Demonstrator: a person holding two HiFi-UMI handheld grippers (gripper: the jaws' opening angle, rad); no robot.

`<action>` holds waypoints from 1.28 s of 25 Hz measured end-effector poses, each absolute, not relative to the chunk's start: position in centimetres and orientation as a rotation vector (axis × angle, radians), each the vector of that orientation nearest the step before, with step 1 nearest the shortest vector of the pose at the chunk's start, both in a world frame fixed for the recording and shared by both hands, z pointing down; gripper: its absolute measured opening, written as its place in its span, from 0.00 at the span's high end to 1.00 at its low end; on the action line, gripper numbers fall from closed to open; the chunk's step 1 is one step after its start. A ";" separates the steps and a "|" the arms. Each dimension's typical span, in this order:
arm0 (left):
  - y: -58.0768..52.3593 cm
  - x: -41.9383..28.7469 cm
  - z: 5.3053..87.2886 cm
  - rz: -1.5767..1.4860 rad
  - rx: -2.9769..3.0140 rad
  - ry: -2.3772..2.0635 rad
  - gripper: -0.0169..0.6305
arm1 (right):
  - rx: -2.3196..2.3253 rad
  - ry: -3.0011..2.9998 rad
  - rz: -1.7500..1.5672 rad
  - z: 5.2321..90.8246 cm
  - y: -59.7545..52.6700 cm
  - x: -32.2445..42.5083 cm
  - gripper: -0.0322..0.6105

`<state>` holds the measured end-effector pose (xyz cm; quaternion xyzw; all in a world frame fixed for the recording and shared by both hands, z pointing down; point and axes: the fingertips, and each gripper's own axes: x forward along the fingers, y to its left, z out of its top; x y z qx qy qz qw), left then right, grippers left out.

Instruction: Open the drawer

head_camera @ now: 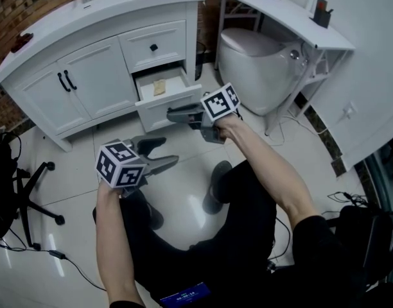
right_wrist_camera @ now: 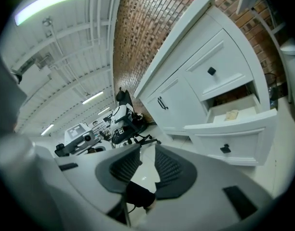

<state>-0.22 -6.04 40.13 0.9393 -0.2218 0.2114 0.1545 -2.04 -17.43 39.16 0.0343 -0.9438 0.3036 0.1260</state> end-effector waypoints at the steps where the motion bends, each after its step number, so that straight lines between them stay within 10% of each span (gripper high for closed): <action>1: -6.0 -0.3 40.2 0.605 2.690 -0.637 0.53 | 0.092 -2.750 0.875 38.9 -17.1 -1.9 0.78; 32: -6.2 1.1 40.7 0.621 2.686 -0.600 0.53 | -0.084 -2.695 0.676 39.5 -12.1 1.3 0.80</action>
